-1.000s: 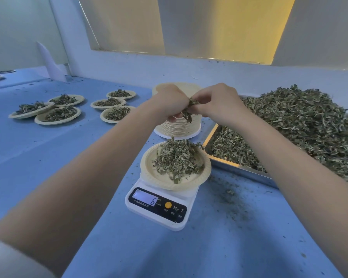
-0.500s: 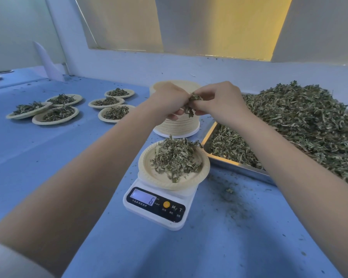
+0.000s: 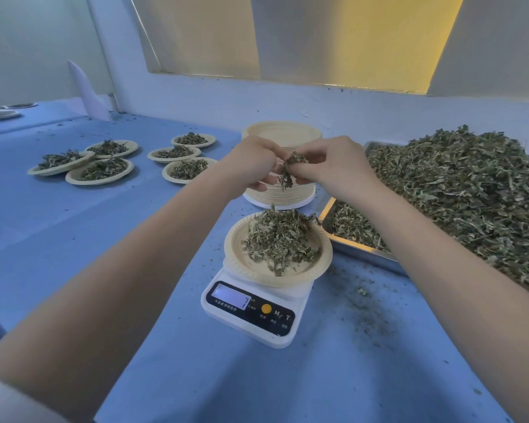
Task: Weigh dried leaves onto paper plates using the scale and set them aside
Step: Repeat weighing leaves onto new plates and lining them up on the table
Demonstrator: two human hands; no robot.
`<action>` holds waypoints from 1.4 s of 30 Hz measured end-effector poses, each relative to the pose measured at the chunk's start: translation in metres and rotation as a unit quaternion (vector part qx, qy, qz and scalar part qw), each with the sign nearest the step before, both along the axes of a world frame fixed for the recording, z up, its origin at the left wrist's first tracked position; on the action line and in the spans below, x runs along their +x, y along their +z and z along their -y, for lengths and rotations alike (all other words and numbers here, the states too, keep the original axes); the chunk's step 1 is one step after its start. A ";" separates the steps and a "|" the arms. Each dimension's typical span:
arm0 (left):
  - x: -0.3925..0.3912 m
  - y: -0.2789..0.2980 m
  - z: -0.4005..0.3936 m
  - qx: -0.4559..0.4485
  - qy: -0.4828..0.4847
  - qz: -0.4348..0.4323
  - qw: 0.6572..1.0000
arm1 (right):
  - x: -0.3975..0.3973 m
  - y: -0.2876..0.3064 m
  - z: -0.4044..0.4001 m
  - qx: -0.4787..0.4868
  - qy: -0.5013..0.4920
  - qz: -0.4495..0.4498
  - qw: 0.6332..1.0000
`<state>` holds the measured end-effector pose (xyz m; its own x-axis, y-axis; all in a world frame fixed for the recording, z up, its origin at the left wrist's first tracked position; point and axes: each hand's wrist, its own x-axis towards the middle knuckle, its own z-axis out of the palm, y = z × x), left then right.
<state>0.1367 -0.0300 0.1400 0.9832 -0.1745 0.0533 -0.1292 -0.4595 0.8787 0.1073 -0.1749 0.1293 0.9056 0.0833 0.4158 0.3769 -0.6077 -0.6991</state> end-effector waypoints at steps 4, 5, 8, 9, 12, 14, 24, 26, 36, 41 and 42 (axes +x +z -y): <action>0.003 -0.002 0.001 -0.010 0.008 -0.004 1.000 | 0.008 -0.001 0.015 -0.029 -0.049 0.018 0.998; 0.005 -0.003 0.004 -0.015 0.004 -0.004 1.000 | 0.012 -0.001 0.022 -0.063 -0.081 0.022 0.994; 0.010 -0.008 0.025 -0.025 -0.035 -0.004 0.999 | 0.022 -0.004 0.047 -0.229 -0.142 -0.034 0.962; 0.012 -0.011 0.036 -0.024 -0.049 -0.005 0.999 | 0.023 -0.006 0.054 -0.290 -0.145 -0.069 0.944; 0.015 -0.019 0.065 -0.041 -0.076 -0.025 0.996 | 0.023 -0.013 0.069 -0.343 -0.142 -0.111 0.922; 0.017 -0.023 0.078 -0.034 -0.089 -0.034 0.995 | 0.020 -0.015 0.076 -0.317 -0.138 -0.102 0.933; 0.008 -0.024 0.055 -0.018 -0.091 -0.031 0.995 | 0.009 -0.020 0.068 -0.209 -0.041 -0.113 0.970; 0.002 -0.024 0.037 -0.006 -0.072 -0.027 0.997 | 0.005 -0.021 0.058 -0.194 -0.003 -0.126 0.973; -0.026 -0.062 -0.034 0.069 0.112 0.007 0.991 | -0.014 -0.056 0.030 -0.293 0.111 -0.321 0.894; -0.030 -0.078 -0.034 0.094 0.091 -0.080 0.988 | -0.021 -0.071 0.029 -0.249 0.134 -0.308 0.908; -0.029 -0.080 -0.033 0.082 0.091 -0.083 0.989 | -0.022 -0.072 0.029 -0.236 0.146 -0.299 0.913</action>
<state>0.1072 0.0033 0.0595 0.9919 0.0140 -0.1266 0.1096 -0.5999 0.7925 0.0857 -0.2040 0.0573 0.8692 0.4000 -0.2906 0.2075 -0.8286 -0.5199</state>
